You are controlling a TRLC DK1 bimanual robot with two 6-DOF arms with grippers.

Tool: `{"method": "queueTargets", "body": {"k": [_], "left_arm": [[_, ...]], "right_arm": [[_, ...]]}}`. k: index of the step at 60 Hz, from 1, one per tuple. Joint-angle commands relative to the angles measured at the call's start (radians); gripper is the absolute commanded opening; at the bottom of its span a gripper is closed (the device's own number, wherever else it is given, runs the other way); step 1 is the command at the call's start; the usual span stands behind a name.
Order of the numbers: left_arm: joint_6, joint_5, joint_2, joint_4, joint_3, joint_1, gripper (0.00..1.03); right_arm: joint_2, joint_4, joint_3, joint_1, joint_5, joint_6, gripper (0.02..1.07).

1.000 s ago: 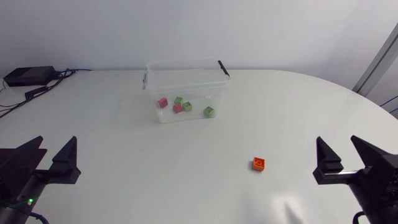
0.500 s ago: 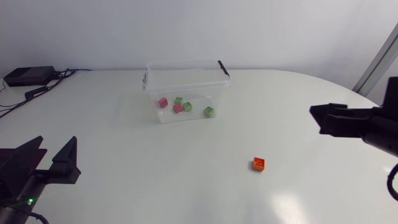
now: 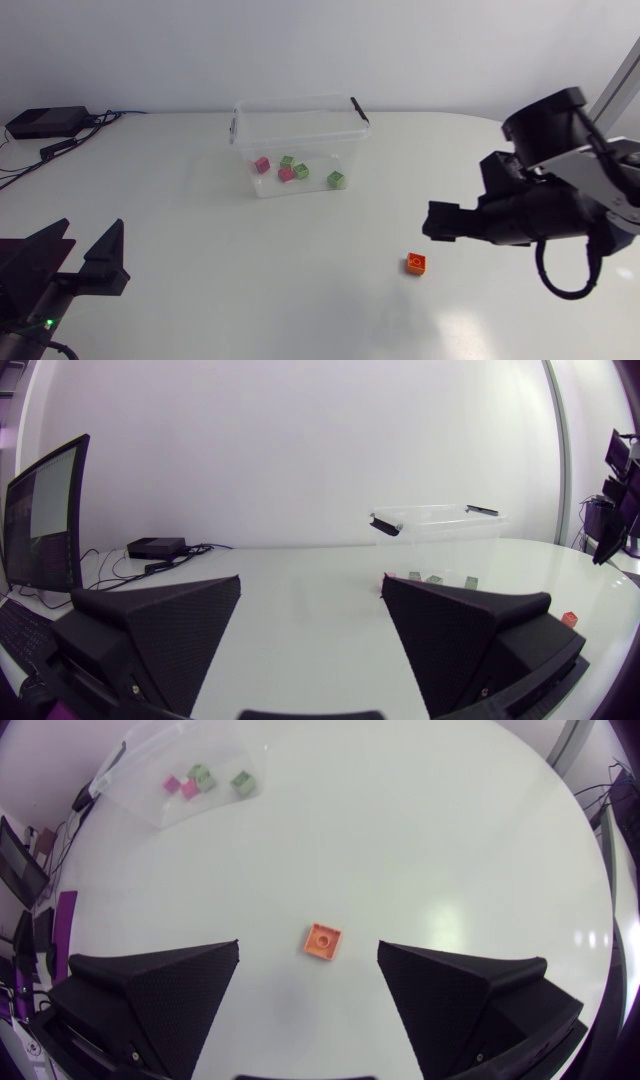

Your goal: Place the duplo bricks in the container

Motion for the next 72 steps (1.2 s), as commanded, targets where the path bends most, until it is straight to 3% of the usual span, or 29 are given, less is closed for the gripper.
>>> {"method": "queueTargets", "body": {"k": [1,23,55,63,72], "left_arm": [[0.01,0.006,-0.011,0.007,-0.018,0.007,0.99],[0.01,0.006,-0.009,0.007,-0.018,0.007,0.99],[0.01,0.006,-0.011,0.007,-0.018,0.008,0.99],[0.01,0.006,-0.011,0.007,-0.018,0.007,0.99],[0.01,0.006,-0.009,0.007,-0.018,0.008,0.99]], "right_arm": [[0.085,0.016,0.007,0.013,-0.023,-0.004,1.02],[0.393,0.095,0.027,0.028,-0.041,-0.018,1.02],[0.556,0.068,0.104,0.019,0.008,0.03,0.98],[0.567,0.066,0.104,0.002,0.017,0.028,0.87],[0.545,0.12,0.086,-0.018,0.011,0.022,0.57]]}}
